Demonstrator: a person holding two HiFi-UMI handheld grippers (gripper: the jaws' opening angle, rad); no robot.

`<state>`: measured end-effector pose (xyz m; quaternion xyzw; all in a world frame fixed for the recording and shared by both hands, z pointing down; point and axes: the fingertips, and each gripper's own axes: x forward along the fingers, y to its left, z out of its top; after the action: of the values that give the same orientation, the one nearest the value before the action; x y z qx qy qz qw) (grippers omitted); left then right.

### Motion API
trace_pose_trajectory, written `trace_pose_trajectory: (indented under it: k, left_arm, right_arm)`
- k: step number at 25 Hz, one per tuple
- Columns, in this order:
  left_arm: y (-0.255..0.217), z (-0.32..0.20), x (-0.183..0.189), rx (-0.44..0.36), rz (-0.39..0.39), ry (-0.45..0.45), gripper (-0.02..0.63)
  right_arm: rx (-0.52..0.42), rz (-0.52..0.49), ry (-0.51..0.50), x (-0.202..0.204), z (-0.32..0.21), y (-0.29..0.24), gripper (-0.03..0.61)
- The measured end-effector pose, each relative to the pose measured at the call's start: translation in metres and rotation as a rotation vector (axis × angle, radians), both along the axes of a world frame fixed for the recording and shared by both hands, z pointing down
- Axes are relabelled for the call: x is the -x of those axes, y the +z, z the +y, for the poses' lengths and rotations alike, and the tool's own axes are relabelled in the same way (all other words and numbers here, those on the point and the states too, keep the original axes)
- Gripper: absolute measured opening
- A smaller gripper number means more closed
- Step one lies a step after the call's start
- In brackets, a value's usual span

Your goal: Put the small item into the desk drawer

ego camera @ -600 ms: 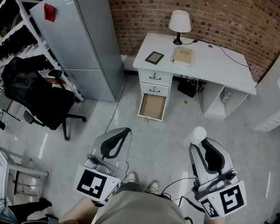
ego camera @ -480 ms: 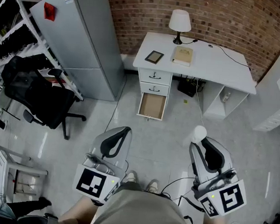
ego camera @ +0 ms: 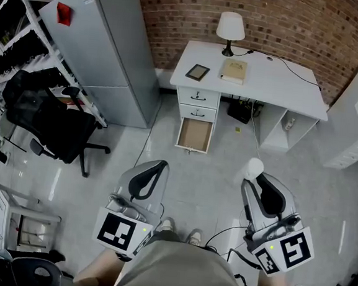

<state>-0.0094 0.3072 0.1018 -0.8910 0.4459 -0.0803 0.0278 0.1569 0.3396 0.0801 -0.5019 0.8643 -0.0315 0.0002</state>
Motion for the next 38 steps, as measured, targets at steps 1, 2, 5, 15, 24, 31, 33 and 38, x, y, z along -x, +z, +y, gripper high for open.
trace_pose_trajectory:
  k: [1, 2, 5, 15, 24, 31, 33, 38]
  left_arm:
    - [0.000, -0.001, -0.002, 0.001, -0.001, 0.000, 0.003]
    - [0.000, -0.001, -0.004, 0.003, -0.003, 0.001, 0.003]
    - [-0.003, -0.001, -0.013, 0.000, -0.002, 0.008, 0.003]
    - [-0.001, 0.004, -0.024, -0.013, -0.004, 0.013, 0.003]
    - [0.015, -0.021, -0.020, -0.005, -0.008, 0.011, 0.003]
    - [0.023, -0.068, -0.016, 0.010, -0.002, 0.010, 0.003]
    - [0.025, -0.084, -0.015, 0.028, 0.004, 0.010, 0.003]
    - [0.036, -0.135, -0.005, 0.045, -0.001, 0.032, 0.003]
  right_arm:
    - [0.003, -0.004, 0.001, -0.002, 0.000, 0.001, 0.104]
    - [0.005, -0.008, 0.001, -0.004, -0.001, 0.001, 0.104]
    - [0.011, -0.023, 0.005, -0.010, -0.002, 0.002, 0.103]
    - [0.006, -0.031, 0.018, -0.023, -0.003, 0.006, 0.104]
    - [0.009, -0.010, 0.006, -0.018, -0.034, 0.016, 0.104]
    - [0.032, 0.008, -0.004, -0.010, -0.083, 0.026, 0.104]
    - [0.041, 0.011, -0.007, -0.006, -0.100, 0.029, 0.104]
    - [0.067, 0.029, 0.003, 0.007, -0.149, 0.037, 0.104]
